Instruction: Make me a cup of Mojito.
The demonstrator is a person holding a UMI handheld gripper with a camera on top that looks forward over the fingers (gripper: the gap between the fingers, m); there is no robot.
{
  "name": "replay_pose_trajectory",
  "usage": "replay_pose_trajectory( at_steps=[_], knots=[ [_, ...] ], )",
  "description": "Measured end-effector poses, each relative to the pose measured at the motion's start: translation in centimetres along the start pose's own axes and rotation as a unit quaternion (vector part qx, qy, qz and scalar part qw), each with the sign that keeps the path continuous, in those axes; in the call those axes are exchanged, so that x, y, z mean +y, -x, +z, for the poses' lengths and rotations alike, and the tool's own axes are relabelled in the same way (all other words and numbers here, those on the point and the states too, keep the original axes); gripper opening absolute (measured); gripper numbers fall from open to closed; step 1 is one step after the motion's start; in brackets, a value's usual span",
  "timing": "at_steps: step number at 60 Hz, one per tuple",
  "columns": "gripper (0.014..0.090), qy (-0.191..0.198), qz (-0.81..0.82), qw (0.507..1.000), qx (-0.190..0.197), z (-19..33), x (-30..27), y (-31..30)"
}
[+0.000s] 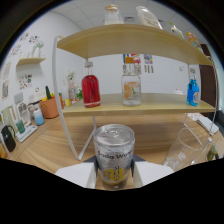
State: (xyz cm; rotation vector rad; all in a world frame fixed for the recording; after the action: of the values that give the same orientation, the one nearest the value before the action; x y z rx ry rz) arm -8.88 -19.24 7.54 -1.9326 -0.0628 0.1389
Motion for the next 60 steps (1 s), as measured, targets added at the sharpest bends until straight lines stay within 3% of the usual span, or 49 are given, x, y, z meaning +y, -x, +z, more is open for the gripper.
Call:
replay_pose_trajectory(
  at_steps=[19, 24, 28, 34, 46, 60],
  knots=[
    [0.0546, 0.004, -0.021, 1.0, 0.001, -0.4, 0.6, 0.4],
    [0.0677, 0.022, -0.023, 0.999, -0.003, -0.7, 0.9, 0.6],
    [0.0864, 0.031, -0.025, 0.999, -0.005, -1.2, 0.6, 0.9],
    [0.0856, 0.048, -0.02, 0.999, -0.009, -2.6, -0.2, 1.2],
    [0.0862, 0.054, 0.003, 0.998, 0.033, -8.3, -3.6, -0.3],
    [0.0858, 0.087, -0.018, 0.995, 0.05, -14.8, -3.6, -3.7]
  ],
)
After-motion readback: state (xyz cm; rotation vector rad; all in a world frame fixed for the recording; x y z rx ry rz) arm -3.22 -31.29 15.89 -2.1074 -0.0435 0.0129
